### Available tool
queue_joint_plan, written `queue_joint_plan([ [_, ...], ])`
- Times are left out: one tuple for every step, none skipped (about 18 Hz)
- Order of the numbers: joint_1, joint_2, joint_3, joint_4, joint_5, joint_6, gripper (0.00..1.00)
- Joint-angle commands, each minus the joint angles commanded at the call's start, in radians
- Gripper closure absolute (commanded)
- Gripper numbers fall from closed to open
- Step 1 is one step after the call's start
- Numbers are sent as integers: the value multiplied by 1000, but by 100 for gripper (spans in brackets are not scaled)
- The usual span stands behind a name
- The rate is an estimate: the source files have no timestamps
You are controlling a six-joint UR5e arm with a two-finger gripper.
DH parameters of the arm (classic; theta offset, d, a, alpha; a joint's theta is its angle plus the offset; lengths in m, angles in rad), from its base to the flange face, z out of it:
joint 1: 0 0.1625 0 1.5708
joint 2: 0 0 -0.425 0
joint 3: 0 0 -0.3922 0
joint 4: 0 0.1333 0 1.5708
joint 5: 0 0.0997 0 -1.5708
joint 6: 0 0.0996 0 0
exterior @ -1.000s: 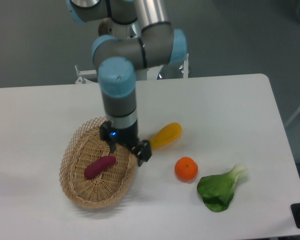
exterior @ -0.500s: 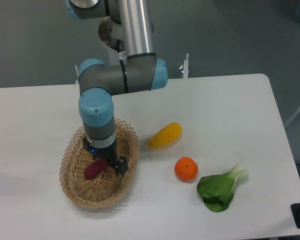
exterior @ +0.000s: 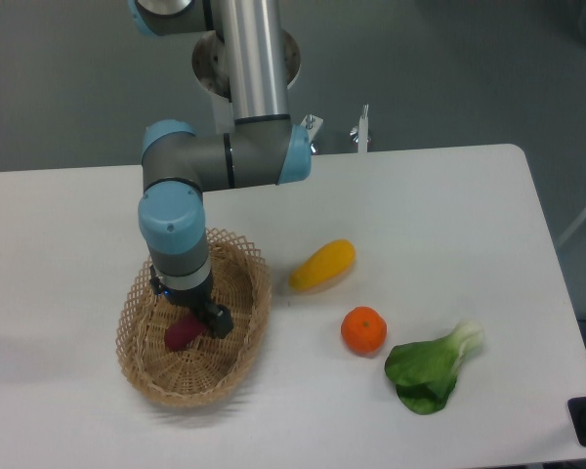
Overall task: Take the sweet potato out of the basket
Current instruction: 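Lower the gripper onto the sweet potato and close the fingers on it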
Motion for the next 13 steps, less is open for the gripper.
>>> queue_joint_plan([
  [2, -5, 3, 0, 0, 0, 0],
  [2, -6, 5, 2, 2, -2, 0],
  [2, -6, 6, 9, 2, 0, 2],
  [2, -8, 5, 20, 2, 0, 11],
  [2, -9, 5, 21, 3, 2, 24],
  [2, -11, 8, 20, 5, 3, 37],
  [2, -11, 9, 21, 5, 6, 48],
  [2, -11, 11, 20, 5, 12, 57],
  [2, -9, 11, 20, 6, 18, 65],
  [2, -8, 11, 20, 6, 24, 70],
  [2, -6, 12, 20, 6, 26, 72],
  [2, -6, 14, 20, 6, 29, 72],
  [2, -6, 14, 20, 6, 29, 74],
])
